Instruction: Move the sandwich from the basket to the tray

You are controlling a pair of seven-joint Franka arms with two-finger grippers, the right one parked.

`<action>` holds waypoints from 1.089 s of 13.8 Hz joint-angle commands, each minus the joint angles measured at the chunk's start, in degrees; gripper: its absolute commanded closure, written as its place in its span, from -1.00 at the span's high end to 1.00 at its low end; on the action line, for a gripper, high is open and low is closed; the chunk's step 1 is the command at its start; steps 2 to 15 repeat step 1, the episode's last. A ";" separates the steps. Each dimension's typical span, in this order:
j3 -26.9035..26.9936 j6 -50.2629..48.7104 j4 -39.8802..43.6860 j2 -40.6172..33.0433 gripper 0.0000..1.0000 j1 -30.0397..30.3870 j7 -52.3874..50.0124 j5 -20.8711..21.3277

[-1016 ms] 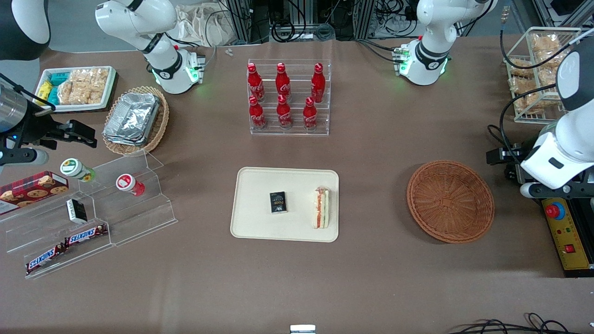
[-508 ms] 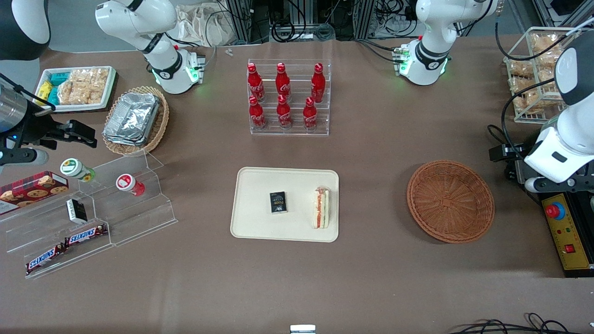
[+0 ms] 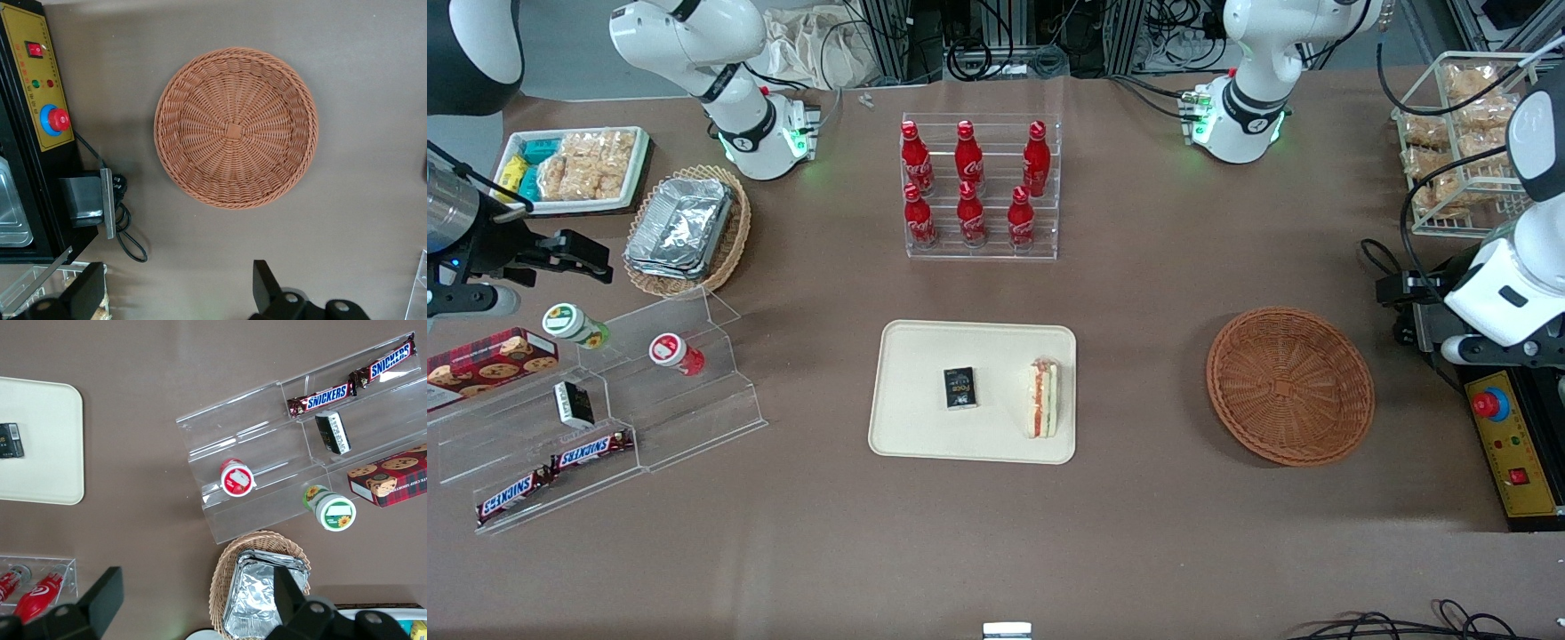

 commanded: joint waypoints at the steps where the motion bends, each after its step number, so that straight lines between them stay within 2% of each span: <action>1: 0.28 0.76 -0.65 -0.63 1.00 1.09 2.80 -1.21; 15: 0.28 0.76 -0.65 -0.63 1.00 1.09 2.80 -1.21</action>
